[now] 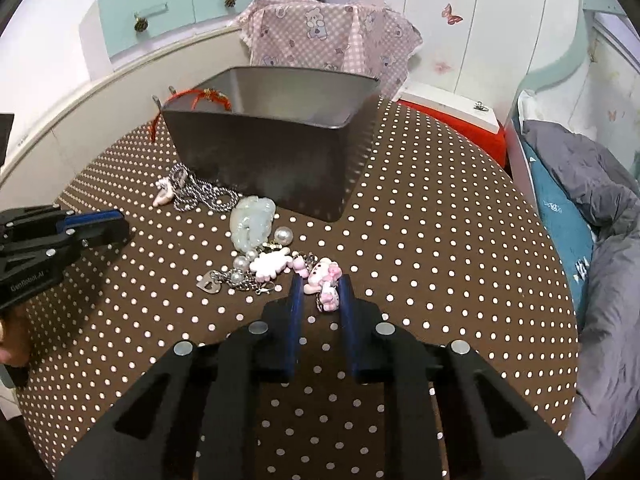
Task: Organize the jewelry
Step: 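Carry both pendants over the grey box and open both tools to drop them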
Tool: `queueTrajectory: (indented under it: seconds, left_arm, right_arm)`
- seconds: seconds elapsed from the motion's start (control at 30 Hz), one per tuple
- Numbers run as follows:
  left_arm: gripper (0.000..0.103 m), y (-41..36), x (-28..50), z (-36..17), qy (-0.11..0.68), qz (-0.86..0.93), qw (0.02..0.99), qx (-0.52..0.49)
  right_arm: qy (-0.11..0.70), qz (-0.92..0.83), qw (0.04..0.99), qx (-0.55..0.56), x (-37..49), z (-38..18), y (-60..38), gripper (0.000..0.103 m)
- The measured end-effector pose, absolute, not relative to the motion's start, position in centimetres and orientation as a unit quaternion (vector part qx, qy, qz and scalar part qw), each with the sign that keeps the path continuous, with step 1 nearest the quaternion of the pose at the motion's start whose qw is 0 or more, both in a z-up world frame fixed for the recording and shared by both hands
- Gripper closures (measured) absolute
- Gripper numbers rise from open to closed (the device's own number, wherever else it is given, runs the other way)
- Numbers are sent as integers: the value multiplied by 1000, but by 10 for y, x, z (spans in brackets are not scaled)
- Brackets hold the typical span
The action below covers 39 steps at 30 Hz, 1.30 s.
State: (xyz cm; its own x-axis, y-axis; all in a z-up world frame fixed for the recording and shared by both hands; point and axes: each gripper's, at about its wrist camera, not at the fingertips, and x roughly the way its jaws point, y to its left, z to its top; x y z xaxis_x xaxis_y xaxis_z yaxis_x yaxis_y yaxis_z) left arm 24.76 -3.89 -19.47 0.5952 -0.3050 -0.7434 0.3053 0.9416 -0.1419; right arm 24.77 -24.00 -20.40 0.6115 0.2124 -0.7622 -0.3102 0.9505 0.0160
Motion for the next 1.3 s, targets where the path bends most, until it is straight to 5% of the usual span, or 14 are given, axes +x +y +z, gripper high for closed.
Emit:
queueTrajectory:
  seconds: [0.8, 1.17, 1.2, 1.27, 1.3]
  left_arm:
    - [93, -29, 255, -87, 278, -191, 941, 17]
    - [92, -69, 330, -70, 294, -230, 927, 18]
    - [87, -73, 336, -73, 307, -225, 924, 25]
    - [30, -73, 340, -74, 308, -202, 929, 26]
    - [6, -68, 336, -72, 285, -185, 940, 17]
  right_arm:
    - [287, 213, 934, -12, 251, -68, -245, 87]
    - [329, 233, 915, 35, 328, -73, -240, 85]
    - [336, 227, 913, 45, 333, -76, -242, 85]
    - [347, 208, 913, 61, 341, -81, -247, 68]
    - [346, 199, 914, 74, 342, -82, -252, 46]
